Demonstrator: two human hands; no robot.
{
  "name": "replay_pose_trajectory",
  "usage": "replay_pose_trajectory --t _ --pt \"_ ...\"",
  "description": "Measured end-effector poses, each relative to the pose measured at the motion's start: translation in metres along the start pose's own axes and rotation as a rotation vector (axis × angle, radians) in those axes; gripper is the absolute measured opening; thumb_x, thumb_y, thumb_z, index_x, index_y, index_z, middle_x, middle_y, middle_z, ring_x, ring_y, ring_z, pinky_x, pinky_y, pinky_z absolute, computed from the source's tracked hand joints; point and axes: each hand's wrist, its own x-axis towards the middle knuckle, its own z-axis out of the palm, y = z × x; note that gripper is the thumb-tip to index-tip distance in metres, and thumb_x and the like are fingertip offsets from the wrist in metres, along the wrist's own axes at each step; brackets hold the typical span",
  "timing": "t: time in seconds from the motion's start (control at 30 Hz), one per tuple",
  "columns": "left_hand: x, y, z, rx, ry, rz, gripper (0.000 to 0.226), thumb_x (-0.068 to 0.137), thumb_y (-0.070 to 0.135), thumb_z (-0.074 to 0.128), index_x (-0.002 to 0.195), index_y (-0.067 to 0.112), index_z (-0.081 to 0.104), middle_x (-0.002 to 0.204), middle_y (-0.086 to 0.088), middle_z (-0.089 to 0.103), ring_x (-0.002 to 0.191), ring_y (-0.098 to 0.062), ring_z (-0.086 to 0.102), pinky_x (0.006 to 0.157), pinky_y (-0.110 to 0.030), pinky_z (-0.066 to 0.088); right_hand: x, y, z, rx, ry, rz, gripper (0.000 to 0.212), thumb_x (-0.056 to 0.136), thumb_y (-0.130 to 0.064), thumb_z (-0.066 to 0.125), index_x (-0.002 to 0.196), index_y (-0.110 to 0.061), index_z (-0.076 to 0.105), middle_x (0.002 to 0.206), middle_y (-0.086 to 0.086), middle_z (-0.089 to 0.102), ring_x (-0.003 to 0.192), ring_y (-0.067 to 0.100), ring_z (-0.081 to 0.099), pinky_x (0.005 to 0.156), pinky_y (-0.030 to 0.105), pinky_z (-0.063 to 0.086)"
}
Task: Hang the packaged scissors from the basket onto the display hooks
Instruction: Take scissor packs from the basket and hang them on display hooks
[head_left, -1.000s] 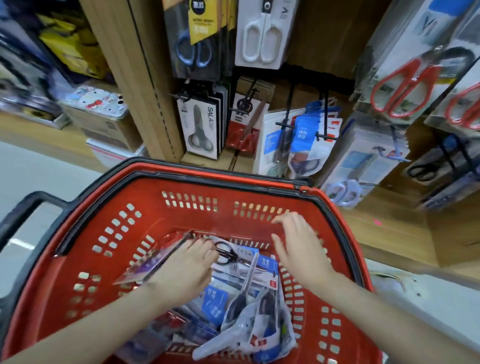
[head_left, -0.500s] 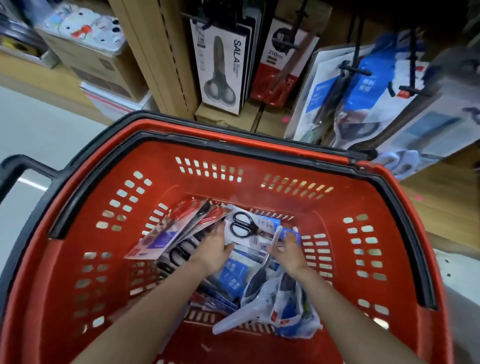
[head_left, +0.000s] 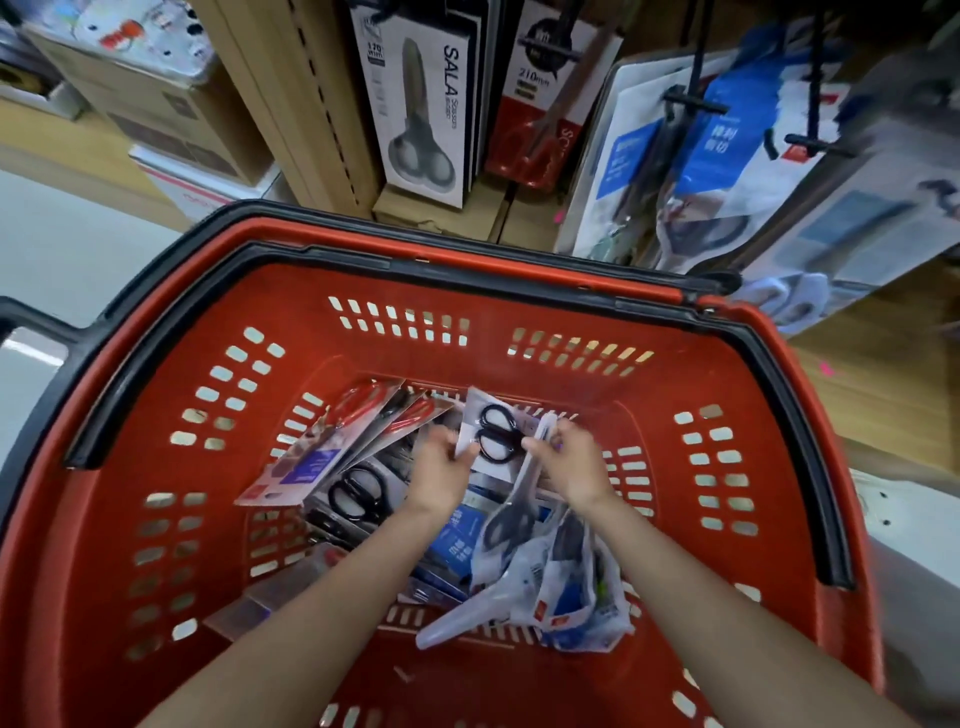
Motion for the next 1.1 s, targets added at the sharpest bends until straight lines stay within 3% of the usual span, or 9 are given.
replay_pose_trajectory --t 0.07,0.2,0.37,0.43,0.57,0.73,0.8,0.93,1.1 --pt "-0.015 0.008 0.000 -0.080 -0.010 0.053 0.016 0.097 0.012 0.049 0.083 0.013 0.043 0.077 -0.001 0.050 0.074 -0.015 0.049 0.058 -0.012 0.038 -0.010 -0.012 -0.015 -0.006 0.061 -0.072 0.031 0.087 -0.028 0.066 0.070 -0.014 0.045 0.063 0.000 0.050 0.062 0.019 0.049 0.061 0.033 0.035" --pt "-0.037 0.032 -0.013 -0.168 0.064 0.286 0.018 0.098 0.012 0.046 0.081 0.016 0.043 0.075 0.000 0.048 0.069 -0.015 0.049 0.067 -0.028 0.042 -0.038 -0.034 -0.043 0.009 0.159 -0.223 0.027 0.084 -0.033 0.068 0.083 -0.009 0.055 0.072 0.013 0.063 0.064 0.024 0.056 0.065 0.038 0.044" --pt "-0.056 0.062 -0.043 -0.192 0.195 0.540 0.020 0.096 0.011 0.050 0.077 0.015 0.044 0.067 0.005 0.042 0.056 -0.002 0.036 0.054 -0.015 0.034 -0.074 -0.055 -0.084 0.147 0.270 -0.309 0.024 0.085 -0.030 0.069 0.082 -0.008 0.059 0.079 0.014 0.066 0.075 0.031 0.065 0.073 0.050 0.053" --pt "-0.060 0.067 -0.055 -0.166 0.271 0.569 0.021 0.096 0.011 0.050 0.077 0.016 0.043 0.069 0.005 0.042 0.056 0.001 0.038 0.055 -0.013 0.035 -0.086 -0.058 -0.100 0.240 0.286 -0.321 0.026 0.084 -0.028 0.070 0.077 -0.007 0.057 0.075 0.010 0.065 0.073 0.024 0.067 0.069 0.042 0.058" --pt "-0.063 0.066 -0.073 -0.146 0.341 0.504 0.009 0.099 0.013 0.042 0.093 0.007 0.040 0.072 0.005 0.041 0.060 0.001 0.040 0.056 -0.013 0.034 -0.112 -0.062 -0.132 0.502 0.335 -0.351 0.019 0.088 -0.016 0.065 0.079 -0.004 0.054 0.076 0.015 0.063 0.064 0.005 0.066 0.056 0.015 0.052" --pt "-0.063 0.055 -0.068 -0.318 0.198 0.322 0.021 0.100 0.016 0.041 0.103 0.004 0.057 0.092 -0.003 0.064 0.089 -0.022 0.061 0.074 -0.033 0.048 -0.131 -0.060 -0.143 0.853 0.366 -0.279 0.014 0.089 -0.015 0.064 0.086 -0.008 0.052 0.084 0.013 0.065 0.073 0.013 0.069 0.064 0.020 0.056" --pt "-0.074 0.058 -0.062 -0.506 0.059 0.243 0.028 0.100 0.017 0.040 0.103 0.009 0.066 0.092 -0.007 0.072 0.087 -0.023 0.067 0.075 -0.035 0.053 -0.137 -0.057 -0.138 0.903 0.380 -0.235 0.017 0.086 -0.013 0.068 0.084 -0.008 0.052 0.080 0.009 0.062 0.073 0.014 0.067 0.067 0.021 0.058" --pt "-0.090 0.066 -0.059 -0.775 -0.106 0.159 0.040 0.103 0.032 0.029 0.110 0.012 0.063 0.103 -0.008 0.071 0.094 -0.021 0.068 0.077 -0.033 0.052 -0.147 -0.043 -0.123 0.841 0.413 -0.142 0.025 0.080 -0.006 0.073 0.074 -0.009 0.049 0.089 0.014 0.055 0.073 0.018 0.065 0.065 0.020 0.058" --pt "-0.106 0.077 -0.060 -0.681 -0.068 0.158 0.028 0.097 0.030 0.050 0.092 0.009 0.067 0.085 -0.004 0.075 0.077 -0.017 0.070 0.067 -0.028 0.053 -0.161 -0.022 -0.111 0.714 0.264 -0.096 0.018 0.078 -0.004 0.074 0.081 -0.005 0.056 0.070 0.007 0.058 0.064 0.013 0.063 0.070 0.022 0.057"
